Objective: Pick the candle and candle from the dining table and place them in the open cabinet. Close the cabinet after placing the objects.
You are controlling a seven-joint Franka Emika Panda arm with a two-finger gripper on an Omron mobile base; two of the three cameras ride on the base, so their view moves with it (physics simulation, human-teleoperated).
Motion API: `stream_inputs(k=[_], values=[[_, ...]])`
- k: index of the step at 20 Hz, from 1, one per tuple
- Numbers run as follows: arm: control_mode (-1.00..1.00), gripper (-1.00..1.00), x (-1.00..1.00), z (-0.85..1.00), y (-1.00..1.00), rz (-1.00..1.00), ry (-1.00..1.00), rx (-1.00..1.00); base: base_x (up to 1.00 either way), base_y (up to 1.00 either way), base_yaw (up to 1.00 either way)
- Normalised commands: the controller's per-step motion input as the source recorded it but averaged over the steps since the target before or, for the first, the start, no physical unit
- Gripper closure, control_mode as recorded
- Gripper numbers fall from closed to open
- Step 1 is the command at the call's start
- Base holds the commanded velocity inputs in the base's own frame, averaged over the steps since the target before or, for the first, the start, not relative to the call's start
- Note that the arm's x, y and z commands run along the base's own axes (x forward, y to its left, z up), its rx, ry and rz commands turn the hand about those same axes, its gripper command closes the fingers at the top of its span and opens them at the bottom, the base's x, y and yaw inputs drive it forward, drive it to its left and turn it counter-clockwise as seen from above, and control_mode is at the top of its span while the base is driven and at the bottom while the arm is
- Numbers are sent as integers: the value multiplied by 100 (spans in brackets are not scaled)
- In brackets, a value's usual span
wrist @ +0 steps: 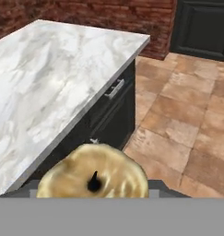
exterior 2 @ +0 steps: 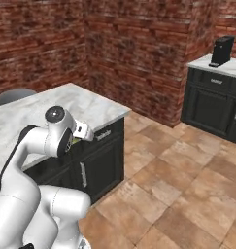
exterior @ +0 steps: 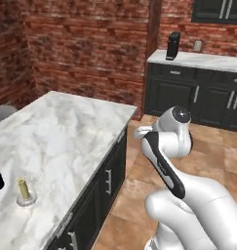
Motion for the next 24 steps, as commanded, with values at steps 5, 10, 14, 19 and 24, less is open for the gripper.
stream_inputs(k=[5, 10, 14, 19, 24], values=[[100, 100, 0, 0, 0, 0, 0, 0, 0, 7, -48], [100, 100, 0, 0, 0, 0, 0, 0, 0, 6, -47], [100, 100, 0, 0, 0, 0, 0, 0, 1, 6, -46], [100, 100, 0, 0, 0, 0, 0, 0, 5, 6, -45], [100, 100, 0, 0, 0, 0, 0, 0, 8, 5, -45]])
